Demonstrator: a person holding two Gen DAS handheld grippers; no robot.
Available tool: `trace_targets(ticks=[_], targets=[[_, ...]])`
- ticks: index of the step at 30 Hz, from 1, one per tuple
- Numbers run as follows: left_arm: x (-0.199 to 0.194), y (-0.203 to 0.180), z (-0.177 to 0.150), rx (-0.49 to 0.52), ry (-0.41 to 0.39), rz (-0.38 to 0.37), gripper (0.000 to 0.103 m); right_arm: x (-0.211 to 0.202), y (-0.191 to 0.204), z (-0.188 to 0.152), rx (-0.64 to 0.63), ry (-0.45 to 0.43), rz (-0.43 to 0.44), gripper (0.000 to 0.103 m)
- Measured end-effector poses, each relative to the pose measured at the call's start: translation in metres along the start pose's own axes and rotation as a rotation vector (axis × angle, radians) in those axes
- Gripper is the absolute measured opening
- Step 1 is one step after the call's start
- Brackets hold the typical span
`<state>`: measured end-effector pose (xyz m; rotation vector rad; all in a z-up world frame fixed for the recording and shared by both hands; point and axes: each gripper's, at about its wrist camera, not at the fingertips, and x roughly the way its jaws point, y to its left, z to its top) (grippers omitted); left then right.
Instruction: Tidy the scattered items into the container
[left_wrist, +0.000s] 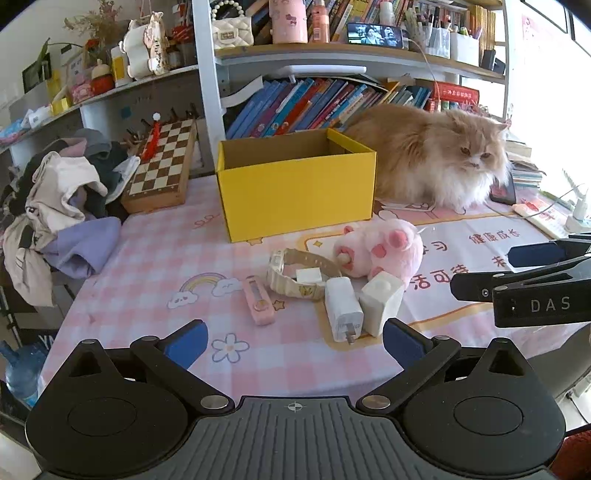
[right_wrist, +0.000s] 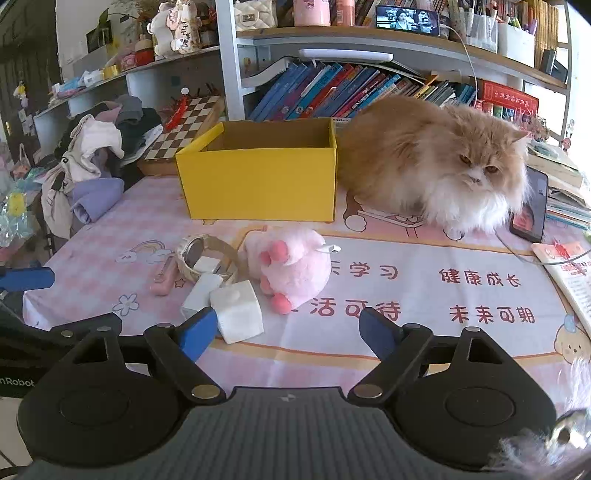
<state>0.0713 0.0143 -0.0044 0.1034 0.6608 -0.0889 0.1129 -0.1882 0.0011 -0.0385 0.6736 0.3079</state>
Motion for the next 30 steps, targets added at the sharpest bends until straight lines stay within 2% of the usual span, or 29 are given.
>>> trace_targets(ticks=[5, 10, 20, 30], targets=[[-0.001, -0.001, -0.001, 0.014, -0.002, -0.010, 0.102, -0.001, 0.005, 0.000, -0.011, -0.004, 0.012, 0.081], [0.000, 0.002, -0.003, 0.004, 0.004, -0.010, 0.102, 0.000, 0.010, 0.000, -0.022, 0.006, 0.018, 0.074], [0.001, 0.009, -0.007, -0.055, 0.013, -0.019, 0.102, -0.002, 0.009, -0.001, -0.003, 0.003, 0.008, 0.074], [0.002, 0.002, -0.007, -0.023, -0.011, -0.017, 0.102, 0.002, 0.007, -0.003, -0.009, 0.024, 0.000, 0.074]])
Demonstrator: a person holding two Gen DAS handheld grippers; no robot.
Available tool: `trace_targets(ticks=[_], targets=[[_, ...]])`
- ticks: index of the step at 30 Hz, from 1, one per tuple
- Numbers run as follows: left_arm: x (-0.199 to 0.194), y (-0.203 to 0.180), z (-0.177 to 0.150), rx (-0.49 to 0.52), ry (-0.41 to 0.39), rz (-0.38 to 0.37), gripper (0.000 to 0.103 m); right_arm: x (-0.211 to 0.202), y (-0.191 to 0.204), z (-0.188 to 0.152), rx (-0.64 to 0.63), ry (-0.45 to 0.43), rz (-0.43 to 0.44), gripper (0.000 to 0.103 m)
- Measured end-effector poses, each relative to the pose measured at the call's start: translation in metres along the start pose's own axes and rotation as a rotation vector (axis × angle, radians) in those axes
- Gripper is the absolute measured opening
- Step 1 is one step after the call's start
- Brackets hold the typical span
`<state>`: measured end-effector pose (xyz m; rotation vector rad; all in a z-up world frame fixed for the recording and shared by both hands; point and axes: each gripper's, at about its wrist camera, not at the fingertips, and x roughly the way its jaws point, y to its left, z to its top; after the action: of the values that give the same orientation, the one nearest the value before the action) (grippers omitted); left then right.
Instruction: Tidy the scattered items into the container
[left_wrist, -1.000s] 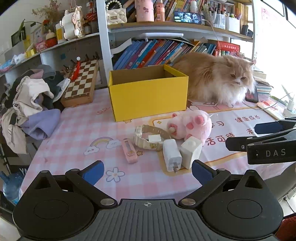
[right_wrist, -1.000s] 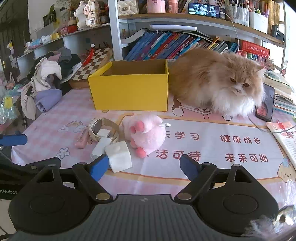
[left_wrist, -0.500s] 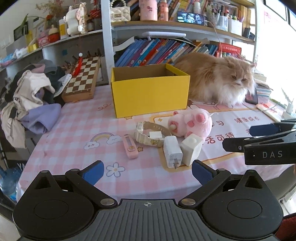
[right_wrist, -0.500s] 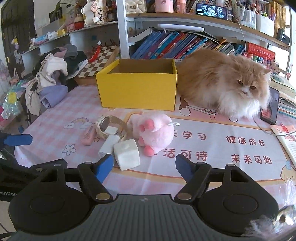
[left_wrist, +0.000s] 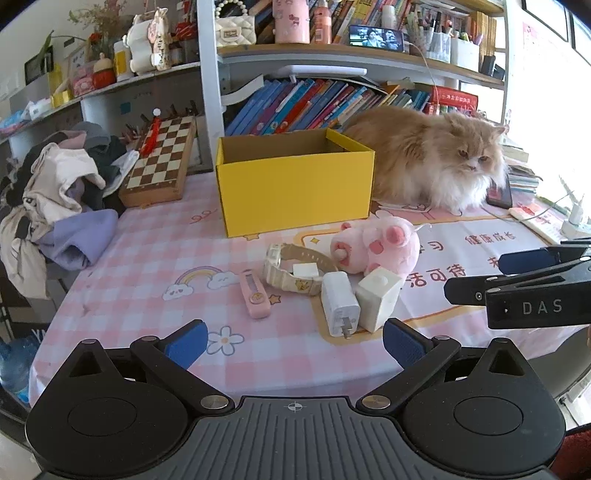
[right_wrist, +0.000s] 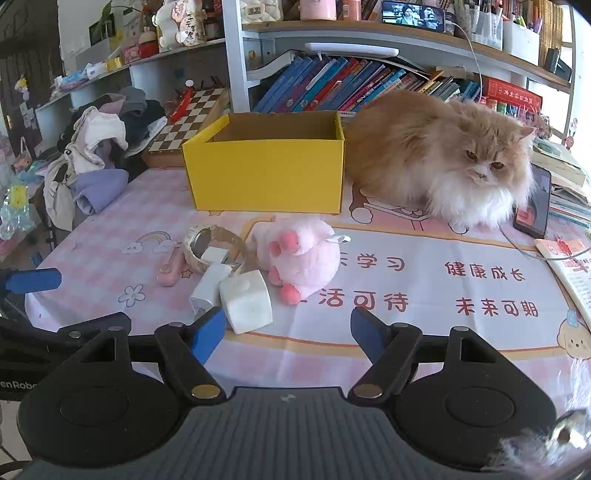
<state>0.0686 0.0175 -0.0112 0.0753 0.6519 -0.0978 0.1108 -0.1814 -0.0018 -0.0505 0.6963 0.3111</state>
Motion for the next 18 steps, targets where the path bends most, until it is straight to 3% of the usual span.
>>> trace_targets(ticks=[7, 18], targets=[[-0.0025, 0.0000, 0.0017, 0.006, -0.029, -0.021, 0.102, 0.0035, 0.0024, 0.0009, -0.016, 0.006, 0.018, 0.068], [0.0017, -0.0021, 0.0019, 0.007, 0.014, -0.037, 0.102, 0.0076, 0.0013, 0.0013, -0.014, 0.022, 0.041, 0.068]])
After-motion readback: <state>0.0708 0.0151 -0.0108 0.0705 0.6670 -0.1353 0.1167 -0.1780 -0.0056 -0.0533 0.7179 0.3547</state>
